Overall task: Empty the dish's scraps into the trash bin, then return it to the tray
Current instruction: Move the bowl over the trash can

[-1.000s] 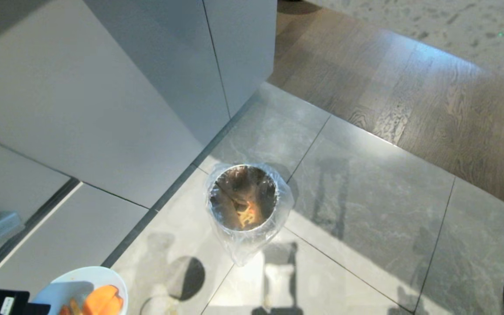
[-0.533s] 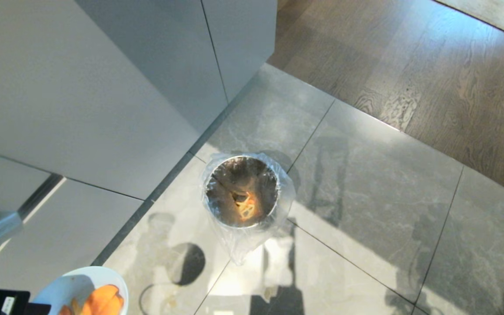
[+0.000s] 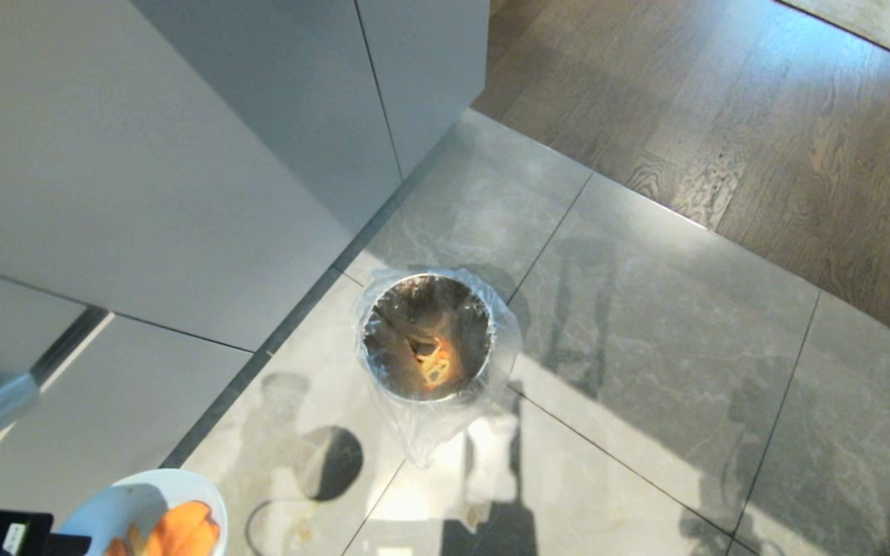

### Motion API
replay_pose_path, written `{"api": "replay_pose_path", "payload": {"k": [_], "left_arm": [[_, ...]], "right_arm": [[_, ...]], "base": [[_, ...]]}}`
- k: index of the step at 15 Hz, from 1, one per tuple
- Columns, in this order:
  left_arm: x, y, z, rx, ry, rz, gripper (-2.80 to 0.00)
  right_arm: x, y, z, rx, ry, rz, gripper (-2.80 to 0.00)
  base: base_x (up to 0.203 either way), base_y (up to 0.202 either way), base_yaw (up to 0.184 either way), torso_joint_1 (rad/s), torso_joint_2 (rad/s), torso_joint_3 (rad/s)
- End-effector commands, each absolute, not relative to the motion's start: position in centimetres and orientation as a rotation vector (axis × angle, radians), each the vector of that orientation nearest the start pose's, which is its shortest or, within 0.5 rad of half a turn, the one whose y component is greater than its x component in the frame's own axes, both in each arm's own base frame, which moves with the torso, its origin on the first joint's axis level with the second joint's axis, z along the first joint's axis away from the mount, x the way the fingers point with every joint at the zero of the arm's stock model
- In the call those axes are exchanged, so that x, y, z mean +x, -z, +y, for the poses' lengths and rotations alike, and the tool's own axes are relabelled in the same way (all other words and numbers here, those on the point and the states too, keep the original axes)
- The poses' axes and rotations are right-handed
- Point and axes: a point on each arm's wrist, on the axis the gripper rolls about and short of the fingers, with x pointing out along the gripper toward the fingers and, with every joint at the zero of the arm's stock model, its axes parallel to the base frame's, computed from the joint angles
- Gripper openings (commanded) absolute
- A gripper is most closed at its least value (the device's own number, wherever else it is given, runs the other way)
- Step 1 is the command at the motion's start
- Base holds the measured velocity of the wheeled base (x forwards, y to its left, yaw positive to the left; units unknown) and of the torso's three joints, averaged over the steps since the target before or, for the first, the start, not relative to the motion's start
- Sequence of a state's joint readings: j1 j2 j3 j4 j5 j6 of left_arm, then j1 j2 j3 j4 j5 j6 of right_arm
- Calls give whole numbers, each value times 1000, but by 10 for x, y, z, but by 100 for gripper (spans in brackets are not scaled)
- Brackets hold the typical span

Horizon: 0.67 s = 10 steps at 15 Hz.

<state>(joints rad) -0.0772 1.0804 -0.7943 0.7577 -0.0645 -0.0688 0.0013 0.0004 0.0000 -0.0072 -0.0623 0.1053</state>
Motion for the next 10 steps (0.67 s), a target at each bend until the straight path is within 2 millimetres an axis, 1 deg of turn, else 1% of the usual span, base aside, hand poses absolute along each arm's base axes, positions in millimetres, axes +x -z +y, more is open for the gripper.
{"api": "replay_pose_path", "payload": {"k": [1,7,10], "left_arm": [[98,-200,-9,-57,94,1043,-280],[98,-202,-10,-51,108,1025,-280],[110,-205,-17,-29,160,947,-280]], "right_arm": [[-23,-76,-1,106,61,-11,-280],[-23,-76,-1,106,61,-11,-280],[-23,-76,-1,106,61,-11,-280]], "base": [[0,0,0,0,0,0],[0,0,0,0,0,0],[0,0,0,0,0,0]]}}
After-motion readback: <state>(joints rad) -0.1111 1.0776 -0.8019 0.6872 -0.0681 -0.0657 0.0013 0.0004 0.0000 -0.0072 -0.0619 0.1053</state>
